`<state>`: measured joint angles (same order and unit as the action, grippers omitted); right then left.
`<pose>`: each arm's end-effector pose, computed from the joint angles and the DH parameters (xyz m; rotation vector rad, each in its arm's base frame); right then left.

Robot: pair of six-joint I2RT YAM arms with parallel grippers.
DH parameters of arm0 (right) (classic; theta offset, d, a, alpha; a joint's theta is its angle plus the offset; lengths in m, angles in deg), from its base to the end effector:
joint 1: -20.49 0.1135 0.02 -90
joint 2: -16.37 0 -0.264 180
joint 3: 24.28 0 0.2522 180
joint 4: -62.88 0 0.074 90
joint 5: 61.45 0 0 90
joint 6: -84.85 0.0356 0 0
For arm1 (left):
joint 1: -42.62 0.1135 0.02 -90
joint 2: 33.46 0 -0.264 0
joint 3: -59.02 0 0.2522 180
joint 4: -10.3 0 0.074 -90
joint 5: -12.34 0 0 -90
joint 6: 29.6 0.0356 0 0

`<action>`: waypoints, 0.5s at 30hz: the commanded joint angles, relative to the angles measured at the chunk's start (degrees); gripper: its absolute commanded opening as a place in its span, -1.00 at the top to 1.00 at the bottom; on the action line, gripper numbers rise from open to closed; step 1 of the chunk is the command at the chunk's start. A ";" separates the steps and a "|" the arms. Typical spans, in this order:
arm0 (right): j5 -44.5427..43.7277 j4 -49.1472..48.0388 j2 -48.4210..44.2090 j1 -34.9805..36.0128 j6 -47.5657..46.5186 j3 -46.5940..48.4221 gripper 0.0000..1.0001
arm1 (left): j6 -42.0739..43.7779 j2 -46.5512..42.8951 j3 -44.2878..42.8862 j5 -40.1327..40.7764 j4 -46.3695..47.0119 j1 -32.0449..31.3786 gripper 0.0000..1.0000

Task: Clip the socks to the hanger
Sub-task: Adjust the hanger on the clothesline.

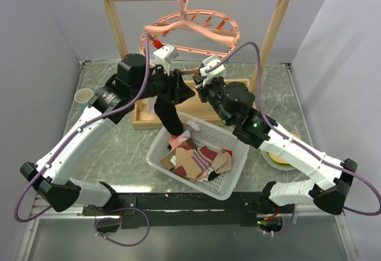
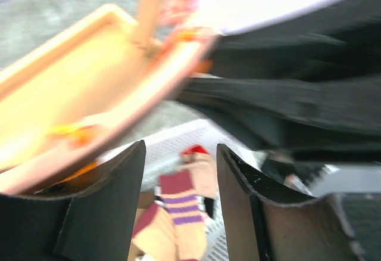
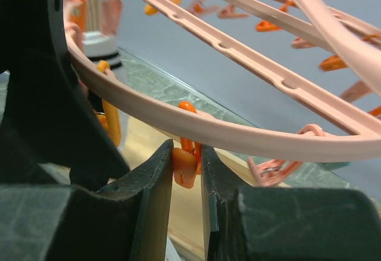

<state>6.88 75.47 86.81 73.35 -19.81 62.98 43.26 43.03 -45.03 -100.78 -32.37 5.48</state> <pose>0.1794 0.2151 0.4431 -0.5675 1.3965 0.2531 0.2187 -0.1832 0.4591 0.6285 1.8355 -1.0185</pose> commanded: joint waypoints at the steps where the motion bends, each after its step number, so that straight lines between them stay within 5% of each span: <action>1: 1.72 -2.61 -3.37 0.66 0.59 0.51 0.44 | 0.97 -0.38 -0.86 14.31 -0.19 0.14 -0.12; 15: 5.67 -3.40 -5.39 0.49 0.33 -2.12 -0.25 | 0.01 3.58 -5.52 22.94 -0.45 0.23 -0.18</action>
<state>11.08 75.80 84.53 73.87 -19.33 62.10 43.21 45.69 -46.71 -81.30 -34.03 5.48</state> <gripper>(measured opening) 0.583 0.582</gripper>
